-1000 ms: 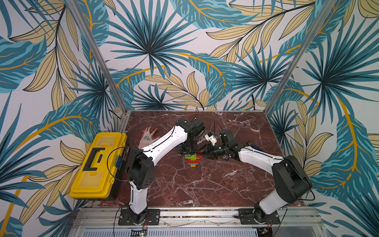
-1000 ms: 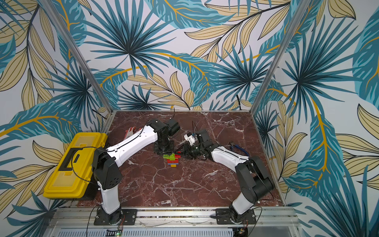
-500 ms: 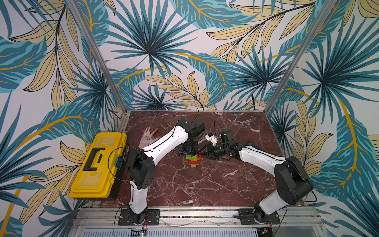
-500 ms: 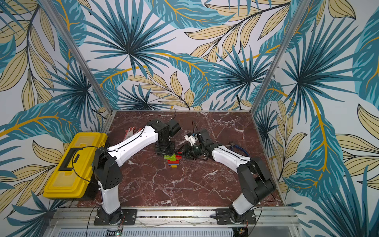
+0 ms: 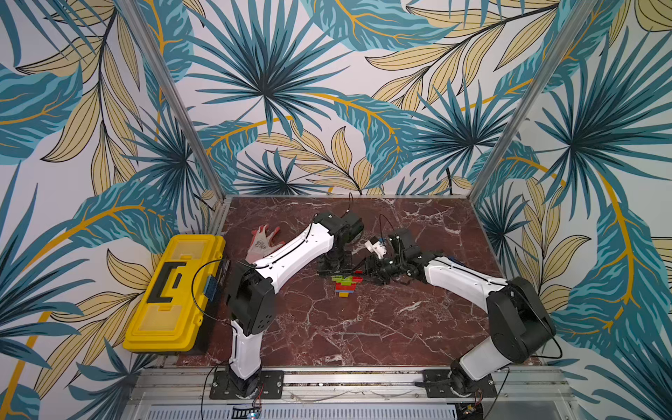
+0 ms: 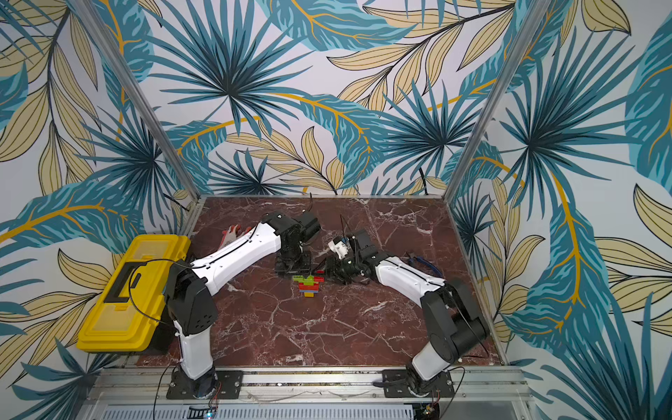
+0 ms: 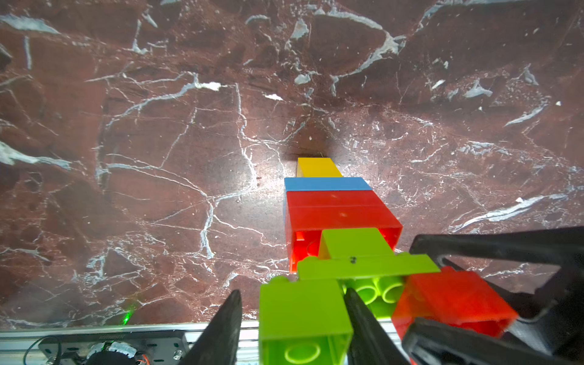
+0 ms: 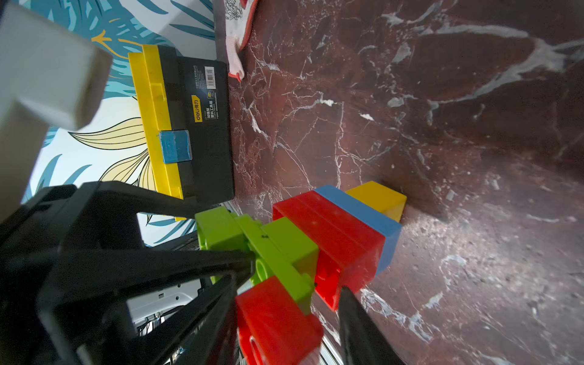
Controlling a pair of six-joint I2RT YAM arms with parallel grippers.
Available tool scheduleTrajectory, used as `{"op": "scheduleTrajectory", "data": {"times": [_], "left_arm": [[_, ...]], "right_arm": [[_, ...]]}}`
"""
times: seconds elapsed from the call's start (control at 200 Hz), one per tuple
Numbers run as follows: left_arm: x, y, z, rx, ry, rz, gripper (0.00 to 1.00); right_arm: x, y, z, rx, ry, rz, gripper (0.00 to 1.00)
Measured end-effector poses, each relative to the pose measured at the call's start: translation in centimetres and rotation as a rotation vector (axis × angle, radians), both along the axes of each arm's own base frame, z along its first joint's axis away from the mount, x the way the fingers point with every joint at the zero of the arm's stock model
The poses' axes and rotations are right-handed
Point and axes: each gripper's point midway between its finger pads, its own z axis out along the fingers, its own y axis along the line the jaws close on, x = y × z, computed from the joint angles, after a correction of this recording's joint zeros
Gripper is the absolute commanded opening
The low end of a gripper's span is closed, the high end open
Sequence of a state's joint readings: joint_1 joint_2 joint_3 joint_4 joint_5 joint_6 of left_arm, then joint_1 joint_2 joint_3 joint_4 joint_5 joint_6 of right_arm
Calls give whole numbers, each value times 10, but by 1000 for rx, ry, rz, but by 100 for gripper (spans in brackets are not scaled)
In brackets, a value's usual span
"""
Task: Assemble a carrot with lego
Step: Assemble the lego brick with the lego brick.
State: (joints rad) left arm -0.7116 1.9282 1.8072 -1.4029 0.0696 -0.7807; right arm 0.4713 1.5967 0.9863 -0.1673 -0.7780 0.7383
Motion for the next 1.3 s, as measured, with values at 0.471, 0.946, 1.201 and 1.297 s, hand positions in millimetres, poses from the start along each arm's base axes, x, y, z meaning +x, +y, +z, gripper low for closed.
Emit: {"op": "scheduleTrajectory", "data": {"times": [0.471, 0.946, 1.201, 1.297], "left_arm": [[2, 5, 0, 3, 5, 7, 56], [4, 13, 3, 2, 3, 7, 66], [4, 18, 14, -14, -17, 7, 76], [3, 18, 19, -22, -27, 1, 87]], "right_arm": [[7, 3, 21, 3, -25, 2, 68], [6, -16, 21, -64, -29, -26, 74], [4, -27, 35, -107, -133, -33, 100], [-2, -37, 50, -117, -230, -48, 99]]}}
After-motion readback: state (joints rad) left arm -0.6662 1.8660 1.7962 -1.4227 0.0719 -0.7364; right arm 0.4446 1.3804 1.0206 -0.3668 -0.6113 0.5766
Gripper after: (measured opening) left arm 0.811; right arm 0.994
